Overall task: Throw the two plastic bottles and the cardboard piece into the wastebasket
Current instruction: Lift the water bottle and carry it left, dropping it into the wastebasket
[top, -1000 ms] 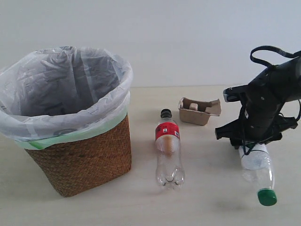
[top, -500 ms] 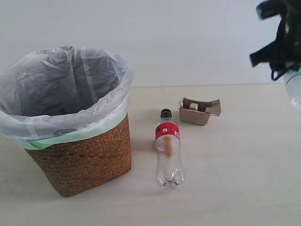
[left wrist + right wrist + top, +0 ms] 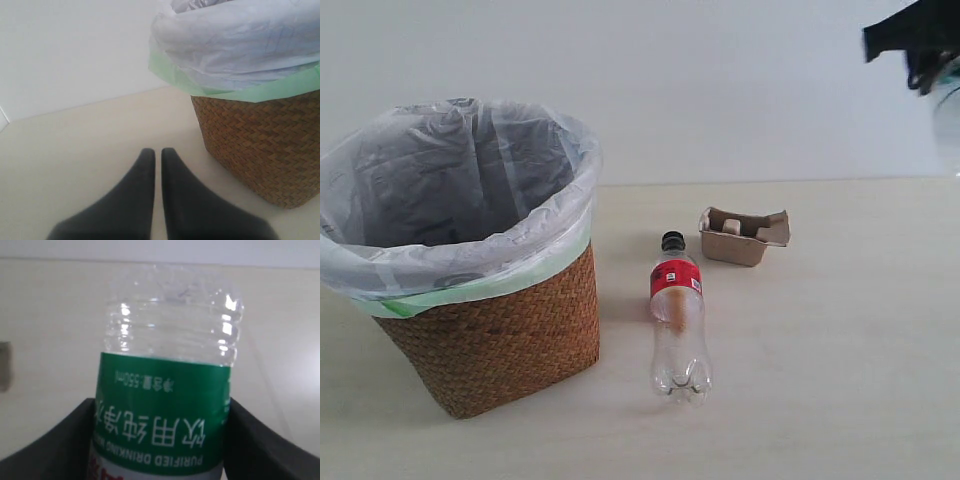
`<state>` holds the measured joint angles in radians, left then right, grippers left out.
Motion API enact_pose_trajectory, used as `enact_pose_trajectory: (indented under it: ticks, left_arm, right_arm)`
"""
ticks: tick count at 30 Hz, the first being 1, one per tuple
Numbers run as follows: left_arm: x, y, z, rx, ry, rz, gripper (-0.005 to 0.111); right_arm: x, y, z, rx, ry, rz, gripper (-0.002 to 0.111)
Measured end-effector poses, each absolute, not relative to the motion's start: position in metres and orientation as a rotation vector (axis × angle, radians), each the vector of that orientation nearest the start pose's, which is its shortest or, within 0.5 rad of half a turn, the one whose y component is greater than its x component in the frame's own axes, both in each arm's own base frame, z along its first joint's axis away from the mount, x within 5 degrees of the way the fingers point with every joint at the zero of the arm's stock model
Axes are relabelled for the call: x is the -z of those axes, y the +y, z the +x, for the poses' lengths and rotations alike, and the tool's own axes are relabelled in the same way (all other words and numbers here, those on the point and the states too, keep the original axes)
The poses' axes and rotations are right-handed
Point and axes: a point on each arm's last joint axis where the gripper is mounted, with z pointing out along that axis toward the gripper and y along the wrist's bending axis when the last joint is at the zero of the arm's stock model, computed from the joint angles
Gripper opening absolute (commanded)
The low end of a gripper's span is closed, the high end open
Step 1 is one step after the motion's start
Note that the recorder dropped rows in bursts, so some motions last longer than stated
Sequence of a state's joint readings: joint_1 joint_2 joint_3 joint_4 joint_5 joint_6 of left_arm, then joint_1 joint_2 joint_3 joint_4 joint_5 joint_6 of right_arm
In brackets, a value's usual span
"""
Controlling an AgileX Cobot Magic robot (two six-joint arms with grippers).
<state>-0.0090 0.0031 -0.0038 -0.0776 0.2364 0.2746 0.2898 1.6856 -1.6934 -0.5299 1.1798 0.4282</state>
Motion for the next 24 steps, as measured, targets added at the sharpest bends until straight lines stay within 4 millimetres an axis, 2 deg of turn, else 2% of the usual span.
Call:
enact_pose_trajectory:
  ticks: [2,4,5,6,7,8,10,11,14,16,20,24]
  left_arm:
    - [-0.193,-0.002,0.056,-0.125,1.709,0.192,0.004]
    - [-0.193,-0.002,0.056,-0.125,1.709,0.192,0.004]
    - [-0.193,-0.002,0.056,-0.125,1.709,0.192,0.004]
    - [-0.193,-0.002,0.056,-0.125,1.709,0.192,0.004]
    - [-0.193,-0.002,0.056,-0.125,1.709,0.192,0.004]
    - [-0.193,-0.002,0.056,-0.125,1.709,0.192,0.004]
    - [-0.193,-0.002,0.056,-0.125,1.709,0.192,0.004]
    - [-0.193,-0.002,0.056,-0.125,1.709,0.192,0.004]
    - [-0.193,-0.002,0.056,-0.125,1.709,0.192,0.004]
    - [-0.193,-0.002,0.056,-0.125,1.709,0.192,0.004]
    - [-0.193,-0.002,0.056,-0.125,1.709,0.192,0.004]
    - [-0.193,-0.002,0.056,-0.125,1.709,0.192,0.004]
  right_arm:
    - [-0.362,0.080,0.363,0.198,2.543,0.003,0.000]
    - [-0.357,0.110,0.367,-0.201,2.539,-0.126,0.000]
    - [-0.361,0.127,0.366,-0.443,2.501,-0.164,0.003]
    - [-0.371,0.143,0.366,-0.656,2.392,-0.253,0.010]
    - [-0.382,0.159,0.364,-0.865,2.290,-0.265,0.019]
    - [-0.393,0.171,0.361,-0.995,2.191,-0.287,0.036]
    - [-0.415,0.196,0.354,-1.208,1.985,-0.295,0.084]
    - [-0.422,0.208,0.351,-1.264,1.918,-0.290,0.103]
    - [-0.426,0.233,0.349,-1.322,1.852,-0.251,0.098]
    - [-0.419,0.245,0.352,-1.337,1.873,-0.212,0.092]
    - [-0.399,0.252,0.364,-1.315,1.958,-0.137,0.089]
    - [-0.392,0.252,0.366,-1.260,1.997,-0.163,0.089]
